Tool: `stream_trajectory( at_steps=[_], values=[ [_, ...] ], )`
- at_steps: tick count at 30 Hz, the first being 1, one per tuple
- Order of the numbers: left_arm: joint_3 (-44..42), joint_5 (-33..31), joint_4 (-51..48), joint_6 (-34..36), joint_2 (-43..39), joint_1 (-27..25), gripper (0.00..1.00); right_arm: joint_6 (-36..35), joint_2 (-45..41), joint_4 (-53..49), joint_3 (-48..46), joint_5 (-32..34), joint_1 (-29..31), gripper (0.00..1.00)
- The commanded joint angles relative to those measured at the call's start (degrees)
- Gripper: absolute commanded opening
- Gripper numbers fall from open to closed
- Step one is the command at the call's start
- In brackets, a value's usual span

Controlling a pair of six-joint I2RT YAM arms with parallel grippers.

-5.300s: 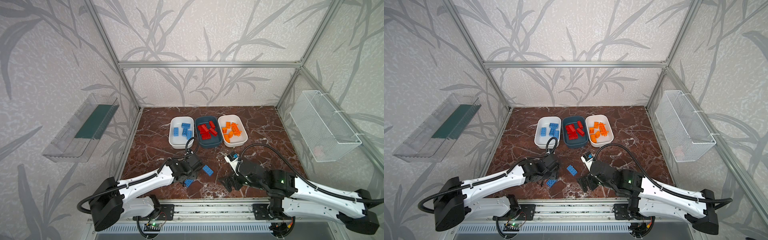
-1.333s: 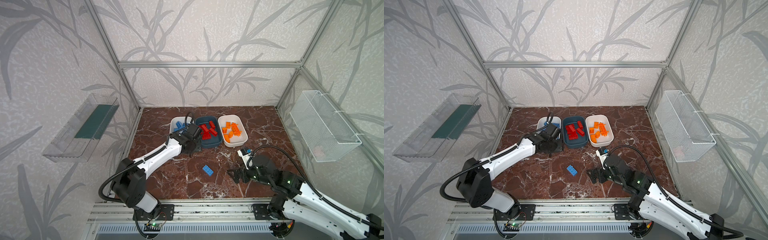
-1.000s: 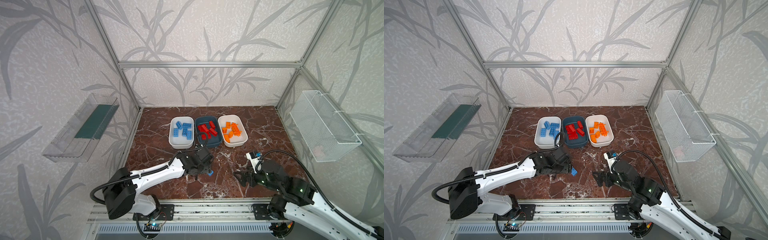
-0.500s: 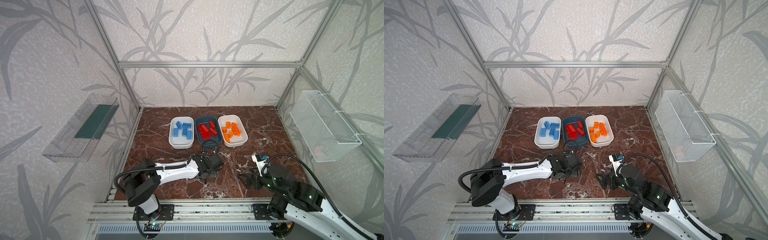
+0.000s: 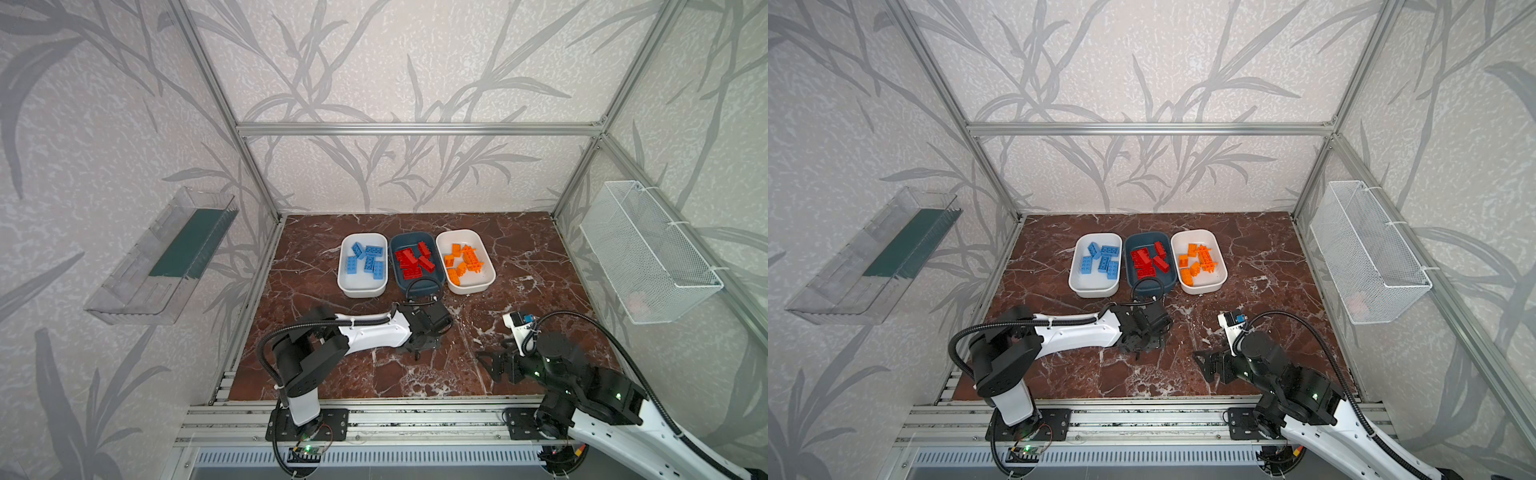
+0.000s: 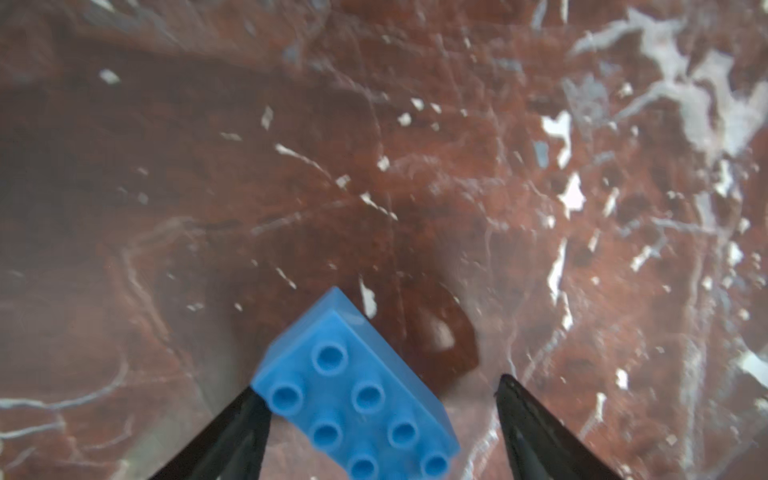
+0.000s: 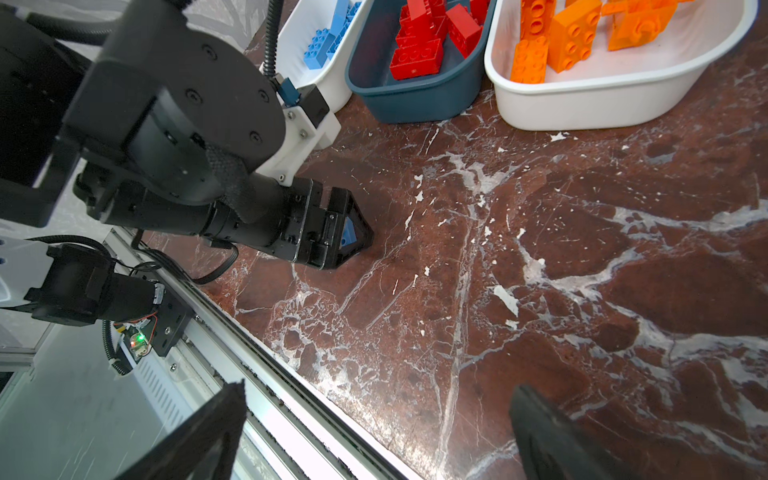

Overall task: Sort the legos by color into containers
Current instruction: 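Close the left gripper on the last blue brick, then carry the blue brick into the white tub and release it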

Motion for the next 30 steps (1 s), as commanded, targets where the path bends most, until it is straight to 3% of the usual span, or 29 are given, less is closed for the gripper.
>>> stream_trajectory(
  at_steps=[1, 9, 15, 21, 26, 30],
  values=[
    [1.2, 0.3, -0.9, -0.7, 2.0, 0.6, 0.81, -0.8, 0.4, 1.6, -1.0, -0.7, -0.1, 0.99],
    [5.2, 1.3, -3.7, 2.4, 5.1, 1.3, 0.58, -1.2, 0.1, 0.6, -1.1, 0.0, -0.2, 0.99],
    [5.7, 2.6, -5.2, 5.3, 5.2, 1.0, 0.34, -1.3, 0.1, 0.6, -0.7, 0.5, -0.2, 0.99],
    [7.3, 0.6, -9.6, 8.8, 5.6, 0.7, 0.17, -1.6, 1.6, 0.8, -0.2, 0.4, -0.1, 0.99],
    [9.6, -3.8, -14.0, 11.6, 3.2, 1.5, 0.13, -1.8, 2.1, 0.5, 0.9, 0.6, -0.1, 0.99],
    [11.3, -7.0, -16.5, 14.3, -0.8, 5.1, 0.14, -1.9, 2.9, 0.5, 1.5, 0.8, -0.1, 0.99]
  ],
)
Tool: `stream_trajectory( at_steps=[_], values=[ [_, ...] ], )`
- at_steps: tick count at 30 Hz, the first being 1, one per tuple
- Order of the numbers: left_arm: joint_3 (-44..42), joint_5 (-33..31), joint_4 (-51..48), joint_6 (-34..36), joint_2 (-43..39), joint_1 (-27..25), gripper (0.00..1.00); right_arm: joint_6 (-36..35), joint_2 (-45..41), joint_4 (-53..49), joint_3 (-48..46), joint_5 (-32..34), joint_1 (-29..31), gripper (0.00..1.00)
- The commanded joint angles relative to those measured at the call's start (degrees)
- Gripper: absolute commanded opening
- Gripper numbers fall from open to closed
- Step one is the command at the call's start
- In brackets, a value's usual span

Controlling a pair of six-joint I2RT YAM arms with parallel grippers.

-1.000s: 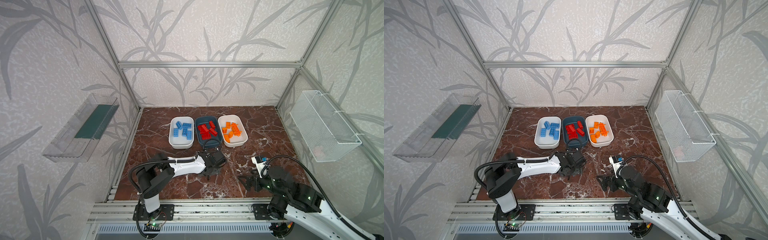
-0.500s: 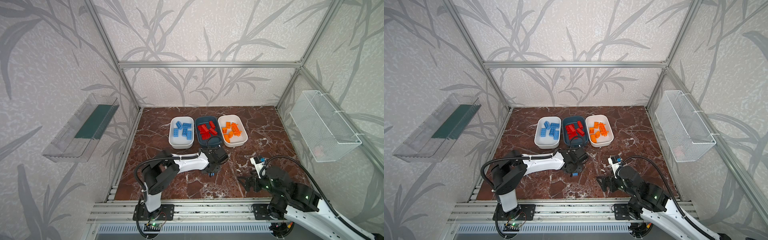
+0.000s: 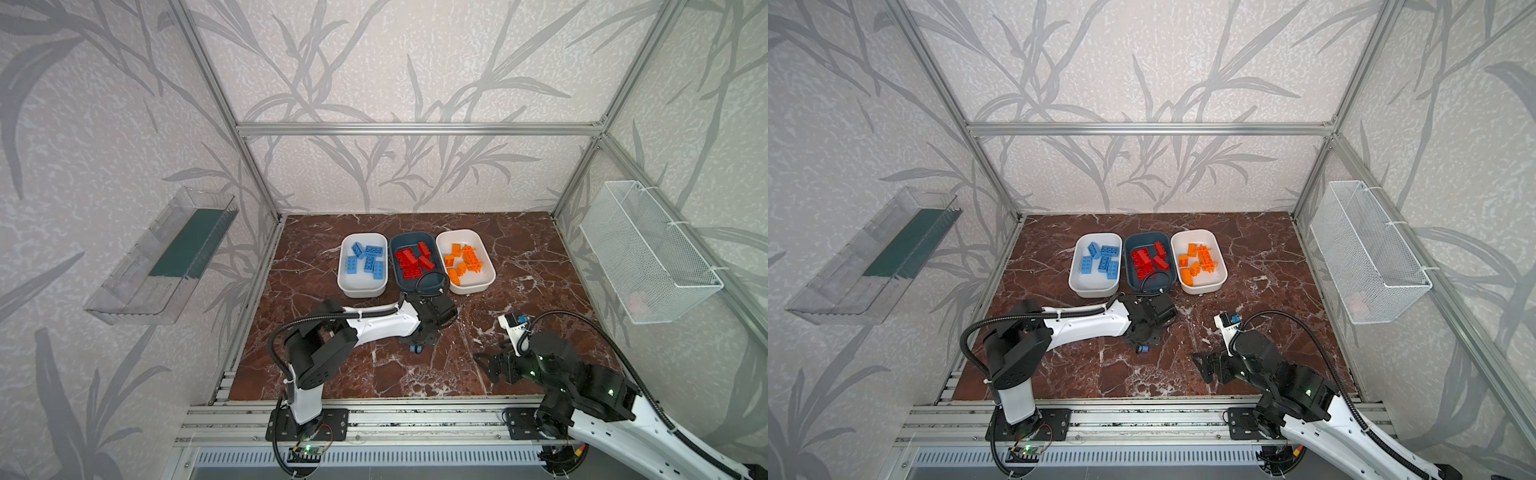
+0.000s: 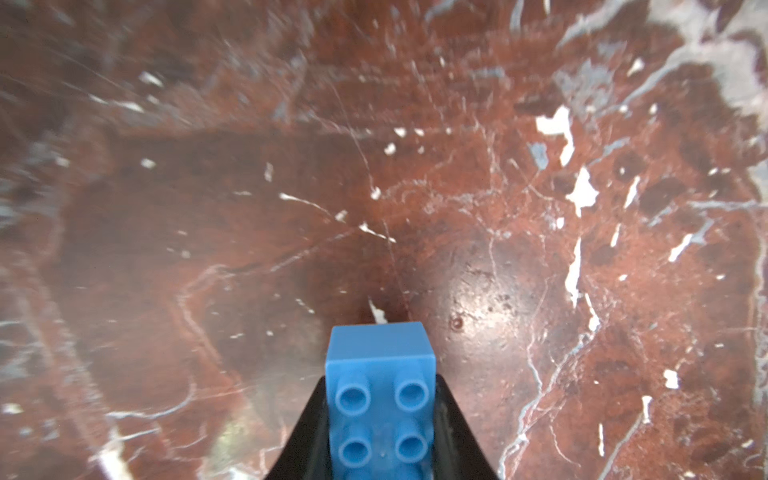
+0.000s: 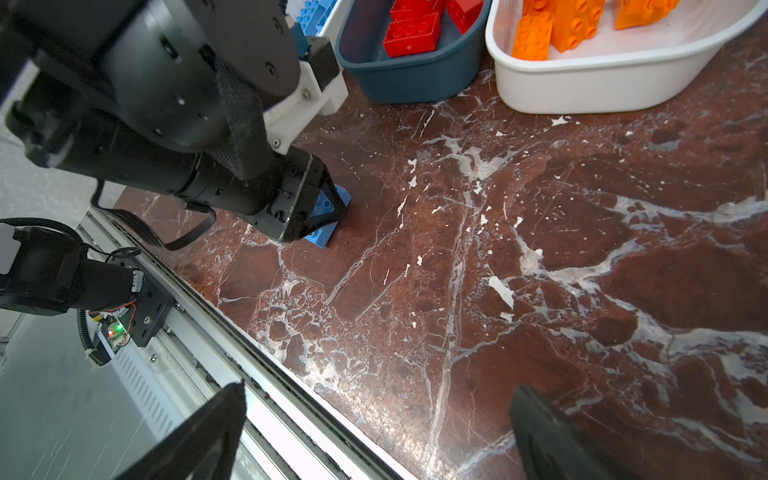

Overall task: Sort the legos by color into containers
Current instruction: 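Carry the blue brick into the white tub and release it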

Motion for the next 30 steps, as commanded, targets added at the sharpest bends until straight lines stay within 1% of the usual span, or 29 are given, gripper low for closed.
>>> stream_trajectory(
  at_steps=[1, 6, 12, 13, 17, 19, 22, 24, 25, 29, 30],
  values=[
    [2.5, -5.1, -4.7, 3.5, -5.2, 4.0, 0.13, -0.6, 1.0, 0.2, 2.2, 0.8, -0.2, 0.99],
    [3.4, -4.6, -4.2, 7.0, -10.2, 13.3, 0.14, -0.8, 2.7, 0.5, 3.1, 0.9, -0.1, 0.99],
    [6.0, -4.3, -2.7, 10.0, -11.5, 25.2, 0.15, -1.3, 4.9, 1.3, 4.1, 2.0, -0.2, 0.99],
    [6.5, -3.9, -2.2, 10.1, -11.1, 27.1, 0.16, -1.4, 5.7, 1.4, 4.2, 2.3, -0.1, 0.99],
    [9.1, 1.6, 0.7, 11.0, -6.9, 34.7, 0.16, -2.3, 9.7, 2.6, 5.5, 3.3, -0.2, 0.99],
    [11.5, 2.6, 0.5, 11.6, -3.6, 37.0, 0.16, -2.8, 11.3, 3.4, 5.9, 3.4, -0.3, 0.99],
    [14.7, 2.3, -0.3, 12.7, 0.9, 39.4, 0.19, -3.7, 13.1, 4.4, 6.6, 3.7, -0.4, 0.99],
    [16.5, 2.2, -0.9, 13.3, 3.4, 40.8, 0.24, -4.4, 14.3, 4.8, 7.2, 4.0, -0.7, 0.99],
    [17.0, 2.2, -1.0, 13.5, 4.3, 41.2, 0.29, -4.7, 14.8, 5.0, 7.3, 4.1, -0.9, 0.99],
    [18.6, 2.4, -0.8, 14.5, 6.5, 41.8, 0.64, -5.7, 17.4, 6.3, 8.0, 3.6, -2.0, 0.99],
    [18.9, 2.5, -0.7, 14.6, 6.9, 41.8, 0.70, -5.8, 18.1, 6.8, 8.2, 3.4, -2.3, 0.99]
  ],
)
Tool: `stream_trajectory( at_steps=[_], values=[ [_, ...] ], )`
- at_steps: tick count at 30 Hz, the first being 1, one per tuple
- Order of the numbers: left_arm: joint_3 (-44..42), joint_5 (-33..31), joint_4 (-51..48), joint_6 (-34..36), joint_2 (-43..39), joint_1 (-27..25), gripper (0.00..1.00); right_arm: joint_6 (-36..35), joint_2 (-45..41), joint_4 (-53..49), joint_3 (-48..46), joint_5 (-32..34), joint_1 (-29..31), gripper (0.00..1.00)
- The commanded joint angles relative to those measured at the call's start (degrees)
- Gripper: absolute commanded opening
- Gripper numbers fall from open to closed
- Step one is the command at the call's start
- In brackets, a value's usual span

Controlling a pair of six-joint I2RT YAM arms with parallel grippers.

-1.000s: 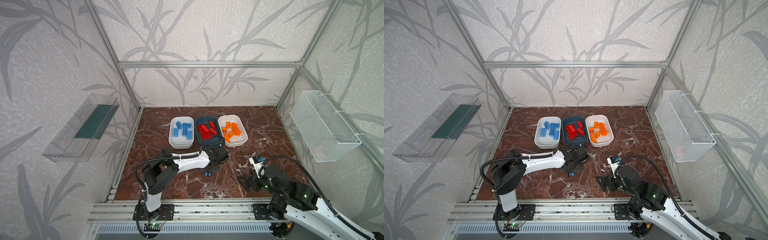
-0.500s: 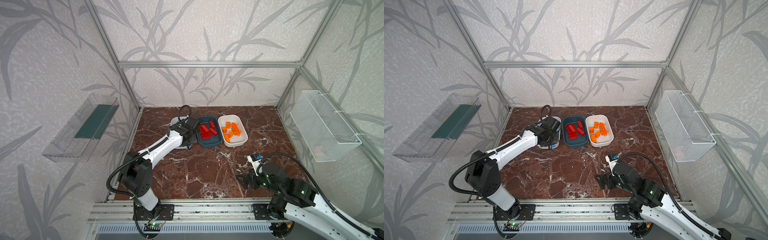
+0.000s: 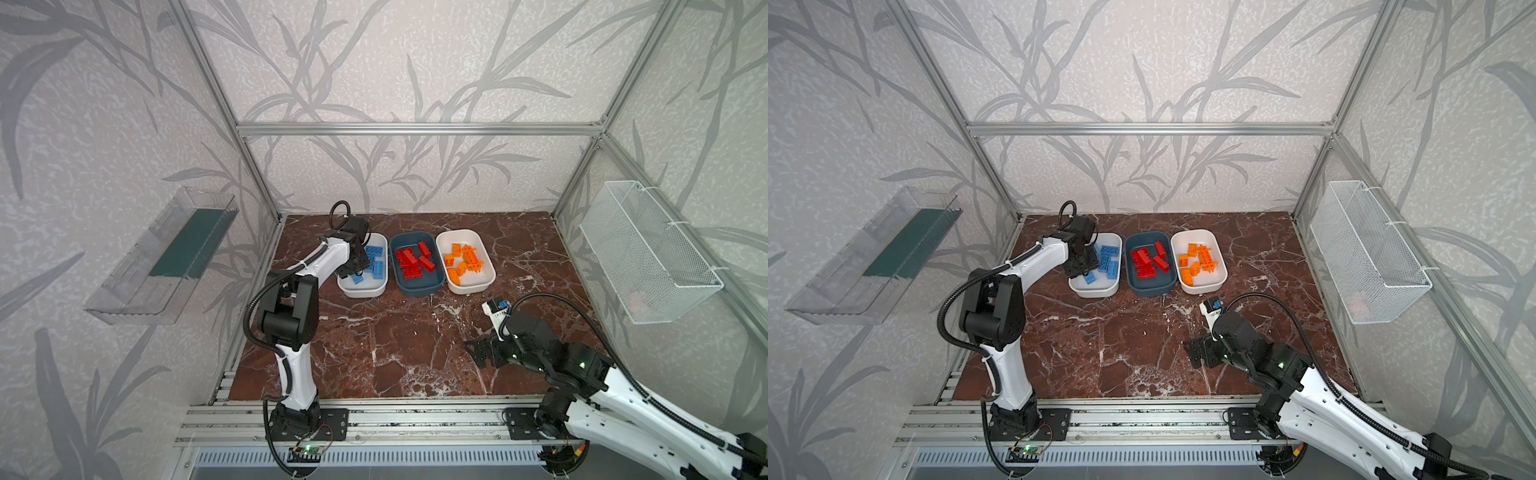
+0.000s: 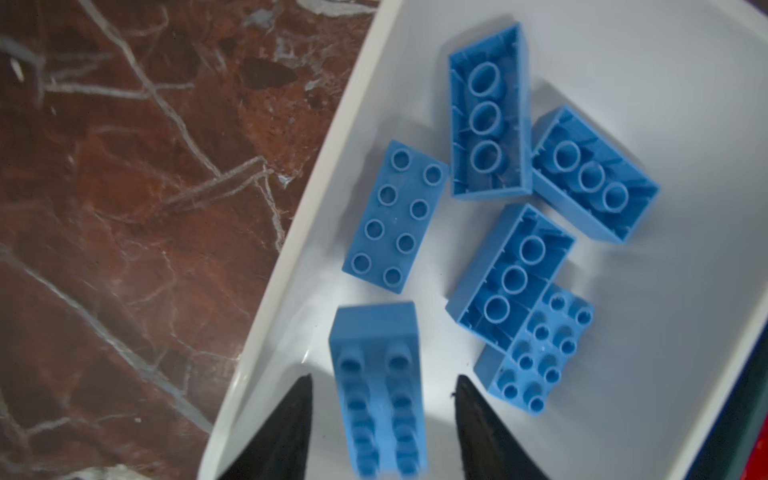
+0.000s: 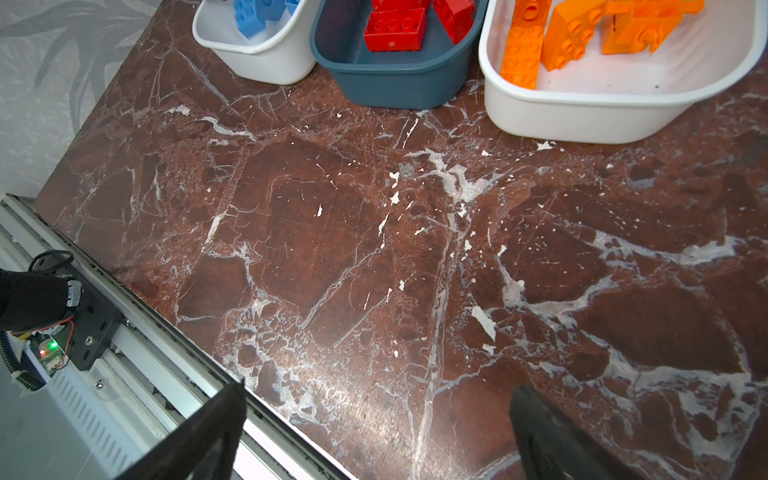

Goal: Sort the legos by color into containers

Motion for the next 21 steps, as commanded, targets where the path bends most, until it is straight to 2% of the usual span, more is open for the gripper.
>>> stream_trajectory(
  at_steps=[1, 3, 9, 21],
  values=[
    [2.5, 0.6, -0.8, 1.3, 0.3, 0.0, 0.75, -1.7, 1.8, 2.6, 2.0, 0.2, -1.0, 0.99],
    [2.5, 0.9, -0.4, 1.4, 0.3, 0.0, 0.83, -1.6, 3.0, 3.4, 2.3, 0.0, -1.4, 0.99],
    [-0.9, 1.7, 1.8, 1.9, -4.0, -0.3, 0.84, -1.1, 5.4, 3.9, 3.9, 0.5, -1.6, 0.99],
    [-13.9, -1.5, 4.6, 4.8, -20.8, -2.0, 0.84, 0.7, 3.8, 0.3, 5.7, 2.6, -1.8, 0.99]
  ],
)
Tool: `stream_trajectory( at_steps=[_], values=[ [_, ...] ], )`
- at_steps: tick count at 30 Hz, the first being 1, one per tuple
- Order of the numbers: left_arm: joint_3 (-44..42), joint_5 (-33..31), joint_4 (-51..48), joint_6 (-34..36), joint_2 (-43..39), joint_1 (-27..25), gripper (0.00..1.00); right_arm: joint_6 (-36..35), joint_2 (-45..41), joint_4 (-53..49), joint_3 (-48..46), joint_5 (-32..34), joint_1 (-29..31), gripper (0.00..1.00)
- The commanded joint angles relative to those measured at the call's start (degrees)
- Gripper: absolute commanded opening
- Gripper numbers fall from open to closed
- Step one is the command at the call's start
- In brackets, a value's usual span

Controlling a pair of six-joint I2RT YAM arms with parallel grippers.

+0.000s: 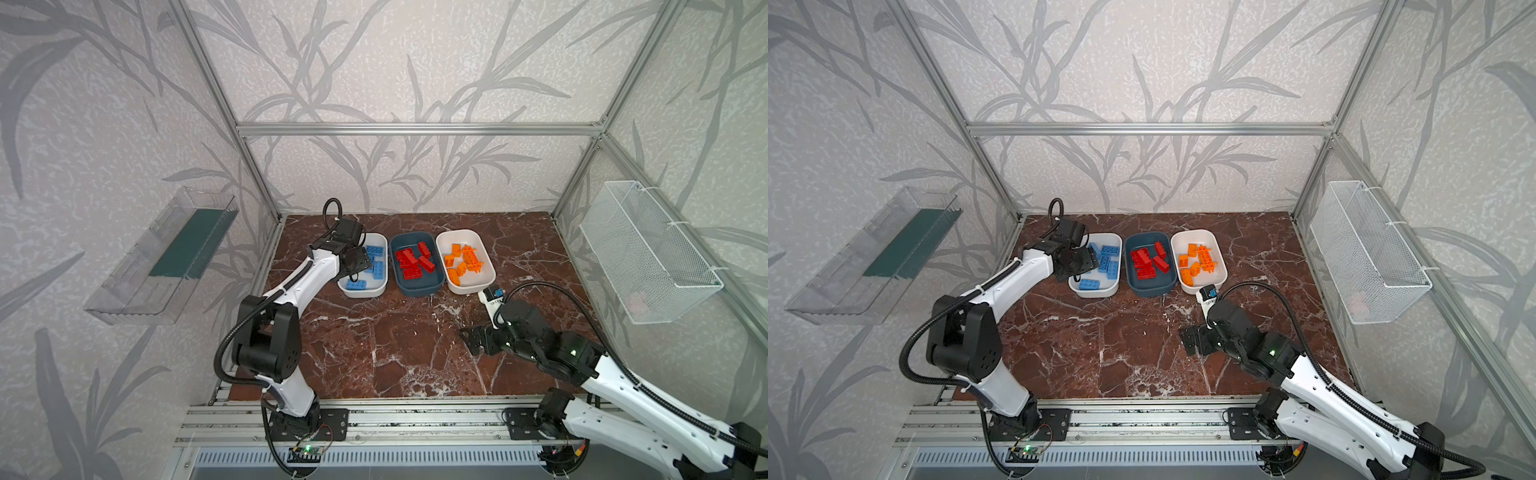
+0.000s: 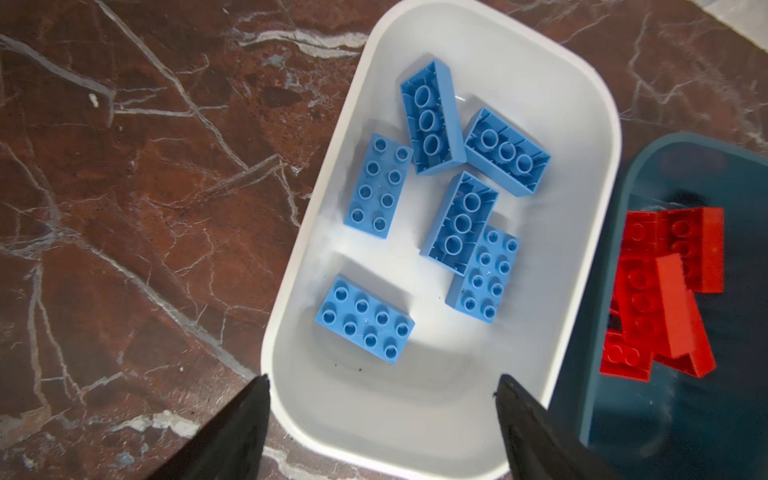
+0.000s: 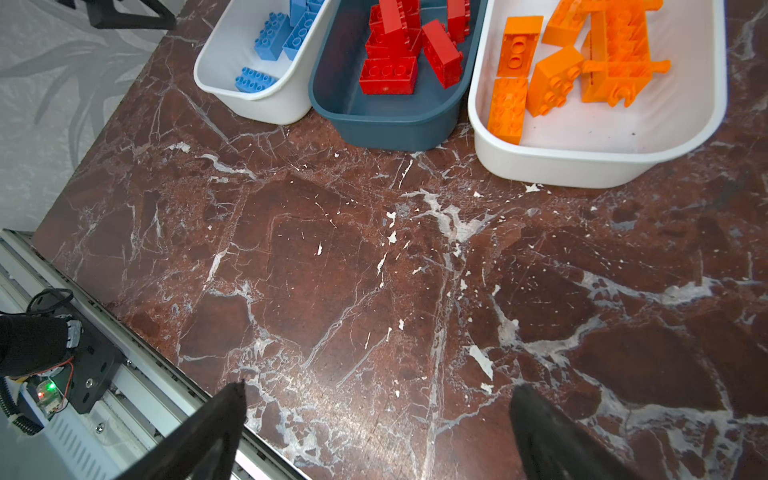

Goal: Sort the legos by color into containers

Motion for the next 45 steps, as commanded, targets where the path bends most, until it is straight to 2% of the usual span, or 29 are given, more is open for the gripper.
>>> stream_trajectory(
  at_steps=[1, 10, 16, 19, 24, 28, 30, 34, 38, 39, 42, 45],
  values=[
    [-3.2, -2.7, 0.7, 2.3, -4.4, -0.8, 0.84, 1.0, -1.4, -2.3, 1.6, 1.6, -0.2, 0.99],
    [-16.6, -10.2, 9.1, 8.9, -18.0, -5.9, 0.85, 0.9, -3.2, -4.1, -0.7, 6.6, -0.2, 0.99],
    [-27.9, -22.0, 17.6, 14.3, -29.1, -10.8, 0.85, 0.8, -4.5, -4.6, -3.4, 12.3, -0.2, 0.99],
    [-33.1, -24.6, 21.1, 17.1, -34.8, -10.8, 0.86, -2.3, -7.9, -1.3, -7.0, 12.7, -0.2, 0.99],
    [-42.8, -28.9, 29.8, 22.0, -44.1, -10.9, 0.86, -6.2, -16.1, 5.1, -14.7, 18.3, -0.2, 1.00],
    [-48.2, -30.9, 36.3, 26.2, -47.4, -10.9, 0.86, -7.9, -21.9, 12.8, -20.7, 21.9, -0.3, 1.00],
    [-50.4, -32.5, 38.5, 27.7, -47.6, -10.8, 0.86, -9.6, -22.5, 16.1, -22.4, 23.5, -0.4, 1.00],
    [-54.7, -34.2, 44.0, 31.9, -47.5, -10.2, 0.86, -15.1, -18.5, 21.3, -22.1, 28.7, -1.6, 1.00],
    [-58.1, -33.2, 51.6, 32.7, -48.4, -7.9, 0.86, -22.6, -11.7, 30.0, -22.1, 34.0, -4.9, 0.99],
    [-59.1, -32.2, 53.6, 32.6, -48.4, -6.7, 0.86, -24.5, -10.5, 32.4, -22.6, 33.6, -6.7, 0.99],
    [-60.8, -29.2, 57.0, 30.1, -47.6, -1.8, 0.86, -30.2, -7.5, 46.1, -26.5, 28.7, -13.2, 0.99],
    [-61.9, -26.8, 61.3, 28.5, -44.7, 2.4, 0.86, -28.8, -2.5, 59.9, -30.6, 21.6, -24.3, 0.99]
  ],
)
